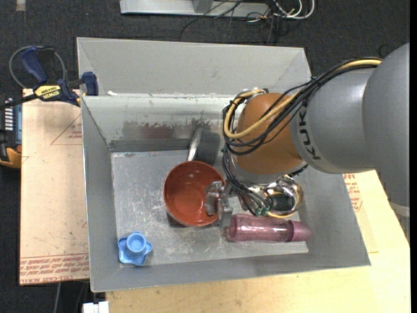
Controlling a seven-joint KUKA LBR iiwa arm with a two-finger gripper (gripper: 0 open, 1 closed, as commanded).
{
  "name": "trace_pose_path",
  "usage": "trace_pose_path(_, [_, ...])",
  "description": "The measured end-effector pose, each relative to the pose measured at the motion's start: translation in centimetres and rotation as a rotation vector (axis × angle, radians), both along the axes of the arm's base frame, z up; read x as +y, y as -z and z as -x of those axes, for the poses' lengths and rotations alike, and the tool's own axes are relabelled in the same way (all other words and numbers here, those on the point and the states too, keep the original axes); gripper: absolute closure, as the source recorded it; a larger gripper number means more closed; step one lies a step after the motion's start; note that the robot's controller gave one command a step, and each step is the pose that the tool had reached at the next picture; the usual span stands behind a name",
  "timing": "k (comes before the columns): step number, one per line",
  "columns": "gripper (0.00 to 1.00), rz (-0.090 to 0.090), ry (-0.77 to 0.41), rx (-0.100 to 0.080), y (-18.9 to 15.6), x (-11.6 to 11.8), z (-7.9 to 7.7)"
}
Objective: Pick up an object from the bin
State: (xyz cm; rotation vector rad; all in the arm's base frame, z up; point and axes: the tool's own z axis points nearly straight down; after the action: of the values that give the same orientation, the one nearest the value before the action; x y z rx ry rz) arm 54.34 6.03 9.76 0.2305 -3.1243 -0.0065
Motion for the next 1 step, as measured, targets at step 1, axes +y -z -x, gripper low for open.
trace_pose_path(1, [1.00,0.000,0.006,0.000,-9.90,-0.88,-0.53])
